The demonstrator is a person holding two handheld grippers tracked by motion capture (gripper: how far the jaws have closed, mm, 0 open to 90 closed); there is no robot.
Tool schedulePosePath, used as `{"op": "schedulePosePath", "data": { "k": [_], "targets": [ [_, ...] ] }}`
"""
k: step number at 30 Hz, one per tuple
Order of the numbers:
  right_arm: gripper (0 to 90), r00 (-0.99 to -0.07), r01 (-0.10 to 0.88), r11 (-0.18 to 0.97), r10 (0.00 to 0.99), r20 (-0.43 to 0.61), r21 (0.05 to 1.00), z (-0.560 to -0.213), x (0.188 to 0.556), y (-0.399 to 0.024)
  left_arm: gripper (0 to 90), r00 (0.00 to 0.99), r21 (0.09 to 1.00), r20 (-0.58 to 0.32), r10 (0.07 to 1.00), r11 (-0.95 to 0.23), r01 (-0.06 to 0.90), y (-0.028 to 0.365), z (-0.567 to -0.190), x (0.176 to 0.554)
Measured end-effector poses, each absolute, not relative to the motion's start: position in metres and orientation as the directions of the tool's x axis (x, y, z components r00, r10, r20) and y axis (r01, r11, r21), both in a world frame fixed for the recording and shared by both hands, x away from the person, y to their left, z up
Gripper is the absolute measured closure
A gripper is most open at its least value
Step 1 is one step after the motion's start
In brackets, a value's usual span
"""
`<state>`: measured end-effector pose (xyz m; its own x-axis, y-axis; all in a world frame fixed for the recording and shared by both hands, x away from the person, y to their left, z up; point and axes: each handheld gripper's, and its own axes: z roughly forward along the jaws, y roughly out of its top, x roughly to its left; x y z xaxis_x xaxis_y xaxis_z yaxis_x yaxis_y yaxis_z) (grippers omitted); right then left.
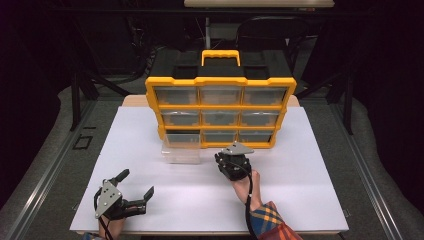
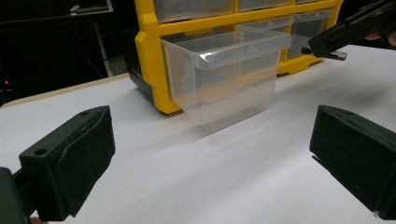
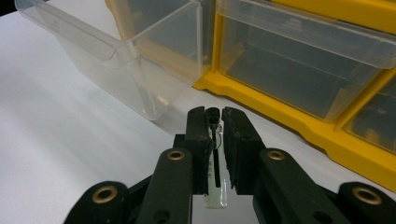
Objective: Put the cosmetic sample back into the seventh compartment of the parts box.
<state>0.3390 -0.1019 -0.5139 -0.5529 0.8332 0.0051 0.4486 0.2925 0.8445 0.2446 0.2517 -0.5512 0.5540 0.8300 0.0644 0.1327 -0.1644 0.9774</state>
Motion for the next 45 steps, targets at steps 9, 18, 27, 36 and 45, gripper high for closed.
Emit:
{"op": "schedulePosePath", "data": {
  "k": [9, 18, 27, 36, 45],
  "targets": [
    [80.4, -0.552, 0.442, 0.293, 0.834, 0.000, 0.848, -0.507, 0.342, -0.104, 0.0, 0.558, 0.977, 0.064, 0.827, -0.167, 0.135, 0.251, -0.551, 0.245],
    [80.4, -0.552, 0.439, 0.286, 0.834, 0.005, 0.852, -0.501, 0.343, -0.104, 0.0, 0.555, 0.978, 0.065, 0.829, -0.164, 0.130, 0.250, -0.551, 0.244],
    [80.3, -0.564, 0.416, 0.294, 0.826, -0.009, 0.860, -0.488, 0.347, -0.099, 0.0, 0.552, 0.977, 0.067, 0.831, -0.166, 0.131, 0.250, -0.551, 0.244],
    [80.3, -0.567, 0.397, 0.294, 0.823, -0.020, 0.869, -0.477, 0.351, -0.094, 0.0, 0.550, 0.978, 0.074, 0.832, -0.169, 0.124, 0.250, -0.551, 0.243],
    [80.4, -0.570, 0.381, 0.289, 0.821, -0.023, 0.878, -0.469, 0.354, -0.090, 0.0, 0.549, 0.978, 0.074, 0.833, -0.168, 0.123, 0.251, -0.550, 0.243]
  ]
}}
